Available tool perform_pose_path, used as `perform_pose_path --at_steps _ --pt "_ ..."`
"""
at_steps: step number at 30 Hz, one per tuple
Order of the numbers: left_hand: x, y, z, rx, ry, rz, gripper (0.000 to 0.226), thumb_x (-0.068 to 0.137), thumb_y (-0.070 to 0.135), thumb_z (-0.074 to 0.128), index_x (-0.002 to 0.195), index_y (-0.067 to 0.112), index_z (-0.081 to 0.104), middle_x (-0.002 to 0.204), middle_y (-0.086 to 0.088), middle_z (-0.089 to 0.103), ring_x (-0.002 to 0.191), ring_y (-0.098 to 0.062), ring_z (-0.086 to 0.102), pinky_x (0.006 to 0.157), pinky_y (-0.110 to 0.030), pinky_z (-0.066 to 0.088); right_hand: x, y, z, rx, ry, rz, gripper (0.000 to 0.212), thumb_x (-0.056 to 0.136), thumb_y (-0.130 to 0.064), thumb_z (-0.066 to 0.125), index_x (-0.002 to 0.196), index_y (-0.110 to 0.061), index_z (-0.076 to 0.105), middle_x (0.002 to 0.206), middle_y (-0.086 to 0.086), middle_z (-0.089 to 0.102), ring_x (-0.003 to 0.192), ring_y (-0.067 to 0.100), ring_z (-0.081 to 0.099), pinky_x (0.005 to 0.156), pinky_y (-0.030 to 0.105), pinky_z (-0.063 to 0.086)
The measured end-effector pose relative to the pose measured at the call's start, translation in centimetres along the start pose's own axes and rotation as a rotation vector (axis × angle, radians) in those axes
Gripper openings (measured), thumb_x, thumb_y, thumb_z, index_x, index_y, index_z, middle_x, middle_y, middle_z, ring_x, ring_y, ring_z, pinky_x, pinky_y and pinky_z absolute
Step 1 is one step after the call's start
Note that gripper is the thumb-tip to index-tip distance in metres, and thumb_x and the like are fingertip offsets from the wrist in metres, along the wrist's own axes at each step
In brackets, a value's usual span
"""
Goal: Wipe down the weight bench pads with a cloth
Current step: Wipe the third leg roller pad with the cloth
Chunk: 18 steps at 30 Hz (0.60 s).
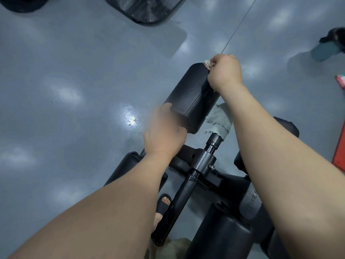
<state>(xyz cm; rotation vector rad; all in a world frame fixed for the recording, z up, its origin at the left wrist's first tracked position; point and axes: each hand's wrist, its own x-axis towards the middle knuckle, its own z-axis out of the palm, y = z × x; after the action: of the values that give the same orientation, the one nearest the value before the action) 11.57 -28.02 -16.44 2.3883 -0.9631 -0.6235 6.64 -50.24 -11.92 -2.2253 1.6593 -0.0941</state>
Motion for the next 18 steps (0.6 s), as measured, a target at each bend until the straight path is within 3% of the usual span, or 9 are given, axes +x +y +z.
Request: perform_pose_path --at_steps 5,18 --pt "0.0 0.1 0.0 0.0 0.005 0.002 0.067 0.084 0.039 0.061 0.144 0.032 0.033 0.146 0.01 0.037 0.1 -0.021 0.062 0.077 -0.033 0.037 -1.7 -0.2 0.2 -0.04 0.019 -0.089 0.042 0.086 0.002 0.048 0.12 -0.012 0.07 0.125 0.018 0.055 0.11 0.04 0.057 0.09 0.032 0.045" --pt "0.0 0.2 0.0 0.016 -0.007 -0.036 0.075 0.085 0.041 0.061 0.15 0.024 0.029 0.15 0.006 0.035 0.113 -0.024 0.061 0.087 -0.039 0.044 -7.3 -1.5 1.8 -0.074 -0.072 -0.264 0.042 0.085 0.001 0.05 0.12 -0.014 0.069 0.119 0.013 0.057 0.109 0.037 0.056 0.084 0.036 0.047"
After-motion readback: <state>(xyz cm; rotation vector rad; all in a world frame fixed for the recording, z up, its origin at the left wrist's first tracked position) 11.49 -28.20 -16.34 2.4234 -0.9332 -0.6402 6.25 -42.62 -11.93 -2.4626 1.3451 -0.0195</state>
